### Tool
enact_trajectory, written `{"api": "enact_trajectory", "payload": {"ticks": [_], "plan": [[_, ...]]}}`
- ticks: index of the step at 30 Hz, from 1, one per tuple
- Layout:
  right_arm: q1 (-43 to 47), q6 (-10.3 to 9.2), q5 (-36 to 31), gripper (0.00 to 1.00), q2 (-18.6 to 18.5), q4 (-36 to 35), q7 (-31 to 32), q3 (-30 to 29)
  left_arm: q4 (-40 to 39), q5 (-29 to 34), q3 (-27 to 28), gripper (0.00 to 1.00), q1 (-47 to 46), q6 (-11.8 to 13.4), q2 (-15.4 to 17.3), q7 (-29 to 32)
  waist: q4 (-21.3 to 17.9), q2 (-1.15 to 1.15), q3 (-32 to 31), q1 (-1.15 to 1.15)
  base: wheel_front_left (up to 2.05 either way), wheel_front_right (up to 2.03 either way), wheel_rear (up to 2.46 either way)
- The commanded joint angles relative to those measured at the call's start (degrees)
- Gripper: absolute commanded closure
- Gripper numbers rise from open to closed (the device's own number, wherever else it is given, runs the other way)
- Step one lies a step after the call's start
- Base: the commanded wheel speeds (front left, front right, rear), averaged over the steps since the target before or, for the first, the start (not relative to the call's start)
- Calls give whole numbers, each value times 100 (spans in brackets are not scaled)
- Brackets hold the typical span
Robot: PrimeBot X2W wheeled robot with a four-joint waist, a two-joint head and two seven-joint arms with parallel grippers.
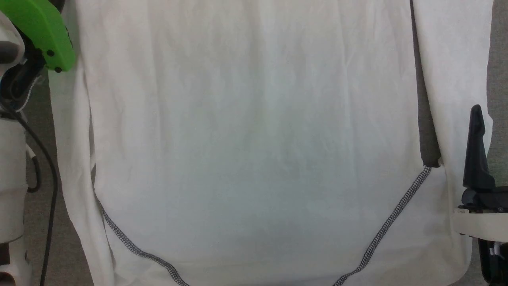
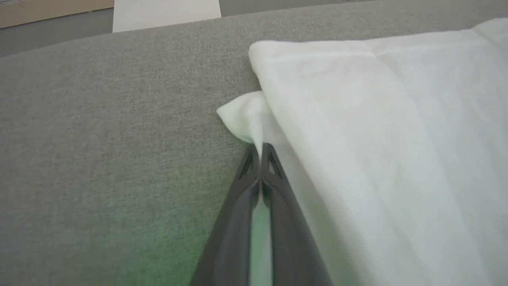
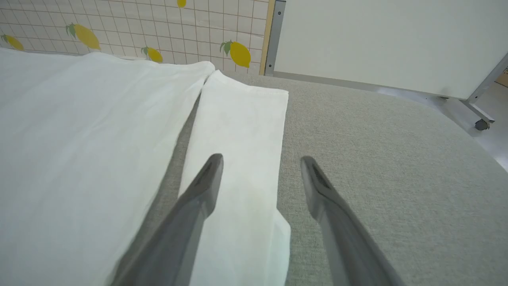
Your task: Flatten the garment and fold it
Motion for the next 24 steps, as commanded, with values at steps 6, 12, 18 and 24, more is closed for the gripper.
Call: {"api": "enact_trajectory", "payload": {"ticks": [6,12,18,24], "plan": [[-75,-9,33,0,6,102,-59,18,94,-149,263,100,272,127,19,-386,54,0,-410,0,0,0,0],[11,-9,70,0,6,201,-49,64,60,-367,564,100,677,169,50,-674,121,0,-886,0,0,0,0],[170,-9,122,0,6,317,-29,53,5,-625,862,100,1187,150,107,-875,250,0,-1469,0,0,0,0],[386,-9,171,0,6,415,16,42,-40,-853,1249,100,1795,196,256,-945,398,0,-2099,0,0,0,0]]}}
